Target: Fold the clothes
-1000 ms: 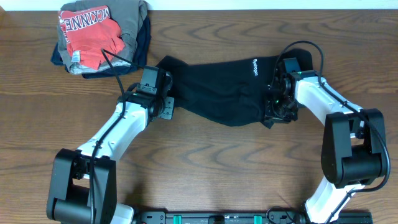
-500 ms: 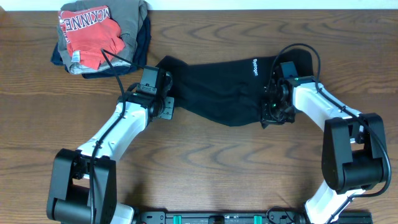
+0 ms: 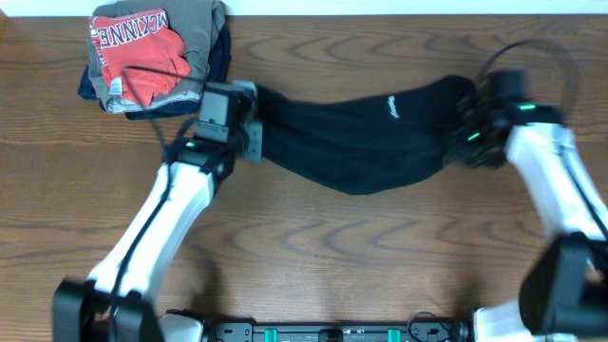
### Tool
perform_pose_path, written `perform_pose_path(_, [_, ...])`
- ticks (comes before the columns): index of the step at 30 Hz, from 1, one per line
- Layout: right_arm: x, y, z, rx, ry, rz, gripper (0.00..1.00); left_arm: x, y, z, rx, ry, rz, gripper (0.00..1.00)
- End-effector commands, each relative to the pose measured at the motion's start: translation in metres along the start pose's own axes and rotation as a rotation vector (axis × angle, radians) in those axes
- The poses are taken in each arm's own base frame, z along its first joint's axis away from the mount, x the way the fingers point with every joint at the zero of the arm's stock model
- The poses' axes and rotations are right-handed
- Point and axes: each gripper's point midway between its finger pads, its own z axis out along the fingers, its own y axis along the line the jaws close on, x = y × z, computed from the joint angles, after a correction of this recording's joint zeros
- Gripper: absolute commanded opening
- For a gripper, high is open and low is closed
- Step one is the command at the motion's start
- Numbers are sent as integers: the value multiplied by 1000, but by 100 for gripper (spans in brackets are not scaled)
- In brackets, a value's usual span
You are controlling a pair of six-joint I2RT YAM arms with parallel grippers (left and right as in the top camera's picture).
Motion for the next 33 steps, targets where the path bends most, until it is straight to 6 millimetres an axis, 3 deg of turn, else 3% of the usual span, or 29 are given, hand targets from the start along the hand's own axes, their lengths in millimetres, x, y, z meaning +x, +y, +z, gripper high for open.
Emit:
perform_pose_path(1, [-43, -14, -70, -5, -210, 22, 1, -45, 5, -38, -27, -170, -19, 6])
perform_pose_path(4, [-64, -26, -126, -13, -337, 46, 1, -66, 8, -61, -46, -274, -26, 6])
perform_pose_path(10, [-83, -42, -225, -41, -537, 95, 1, -102, 21, -117, -122, -485, -25, 6])
perform_pose_path(18, [-66, -65, -321, 20, -701, 169, 1, -143, 24, -231, -127, -797, -57, 6])
perform_pose_path(22, [-48, -67, -364, 18, -784, 179, 1, -148, 24, -291, -122, -908, -50, 6])
perform_pose_path(27, [-15, -71, -400, 83, -848, 216, 1, -143, 24, -354, -122, -983, -42, 6])
perform_pose_path(33, [12, -70, -421, 149, -896, 245, 1, -133, 26, -398, -121, -994, -40, 6])
